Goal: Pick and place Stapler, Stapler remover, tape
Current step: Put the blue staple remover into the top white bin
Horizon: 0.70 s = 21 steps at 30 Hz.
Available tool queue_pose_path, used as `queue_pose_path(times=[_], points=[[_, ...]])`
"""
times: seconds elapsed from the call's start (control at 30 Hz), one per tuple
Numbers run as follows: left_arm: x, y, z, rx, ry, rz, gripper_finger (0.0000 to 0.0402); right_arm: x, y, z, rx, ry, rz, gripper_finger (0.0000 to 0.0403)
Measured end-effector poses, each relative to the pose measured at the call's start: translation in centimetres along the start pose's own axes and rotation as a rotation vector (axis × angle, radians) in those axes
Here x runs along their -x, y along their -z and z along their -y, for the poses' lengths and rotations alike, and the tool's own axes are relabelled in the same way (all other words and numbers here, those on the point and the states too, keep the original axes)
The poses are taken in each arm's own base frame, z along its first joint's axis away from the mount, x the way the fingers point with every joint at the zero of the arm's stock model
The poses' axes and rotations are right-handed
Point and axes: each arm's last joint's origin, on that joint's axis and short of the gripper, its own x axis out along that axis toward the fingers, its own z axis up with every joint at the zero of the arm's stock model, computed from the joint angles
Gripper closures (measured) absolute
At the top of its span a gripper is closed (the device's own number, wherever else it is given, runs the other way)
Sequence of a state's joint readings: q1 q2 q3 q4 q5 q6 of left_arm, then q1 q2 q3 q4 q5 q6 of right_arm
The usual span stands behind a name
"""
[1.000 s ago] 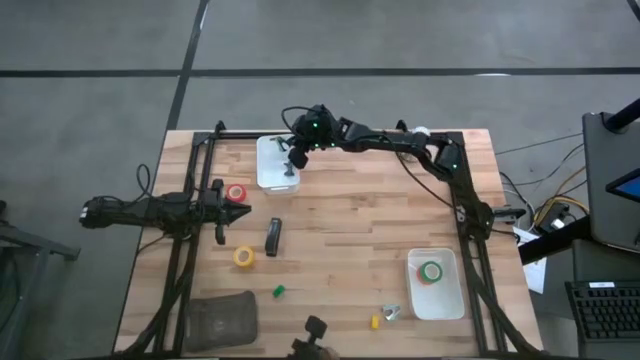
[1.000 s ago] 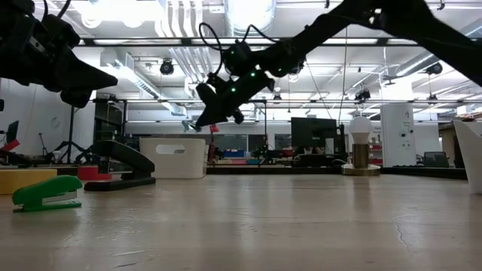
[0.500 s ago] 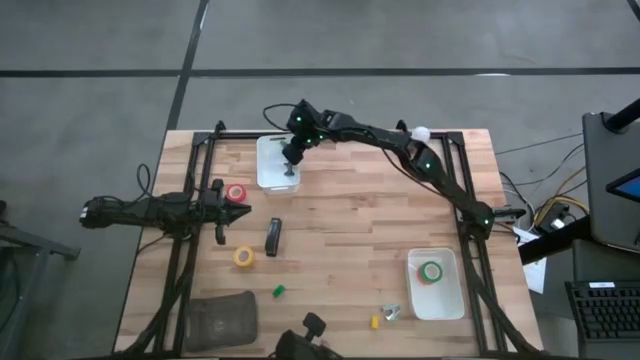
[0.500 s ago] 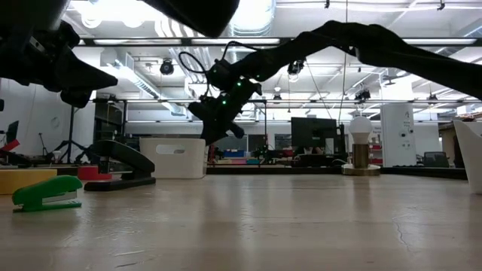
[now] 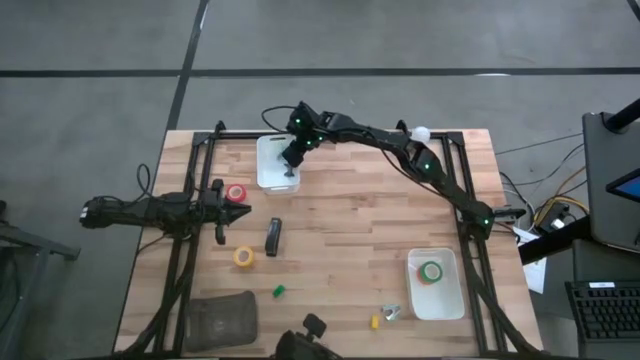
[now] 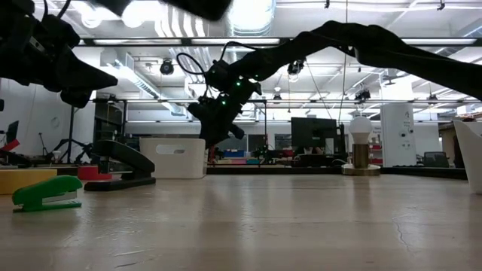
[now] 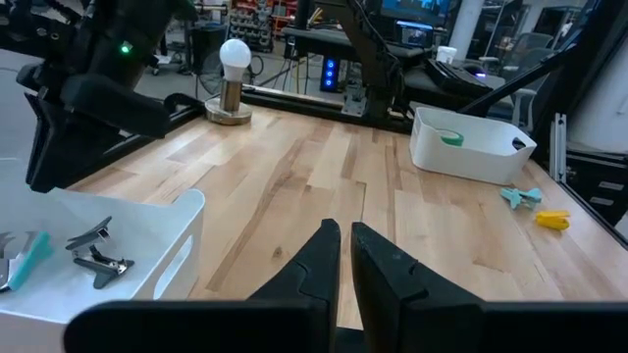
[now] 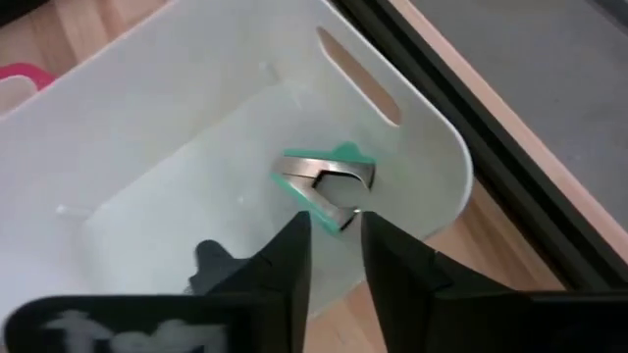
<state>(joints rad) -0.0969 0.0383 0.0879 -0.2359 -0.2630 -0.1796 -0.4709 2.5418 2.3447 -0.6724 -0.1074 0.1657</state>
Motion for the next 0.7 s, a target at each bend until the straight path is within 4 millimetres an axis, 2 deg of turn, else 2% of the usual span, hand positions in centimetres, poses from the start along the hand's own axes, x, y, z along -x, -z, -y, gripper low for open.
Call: queue_pose_path(times=[0.17,0.33,0.6,0.7], points=[[0.0,0.0,0.0,0.000,0.000,0.000,0.0369,2.2,-1.1,-1.3,0.057,-0.045,0.035,0.0286],[0.0,0.0,0.0,0.000,0.000,0.000,0.0369,5.0,-1.1,-4.2,0.154,-0.098,-0.008,0.0273],[0.0,0.0,0.0,0.000,0.000,0.000,0.0369,8.9,2.4,-10.3,0.299,-0.139,-0.295,0.0266],[0.0,0.0,0.0,0.000,0.000,0.000,0.0369,9.7,4.1,-12.9,0.345,-0.150,-0.385,0.0270]])
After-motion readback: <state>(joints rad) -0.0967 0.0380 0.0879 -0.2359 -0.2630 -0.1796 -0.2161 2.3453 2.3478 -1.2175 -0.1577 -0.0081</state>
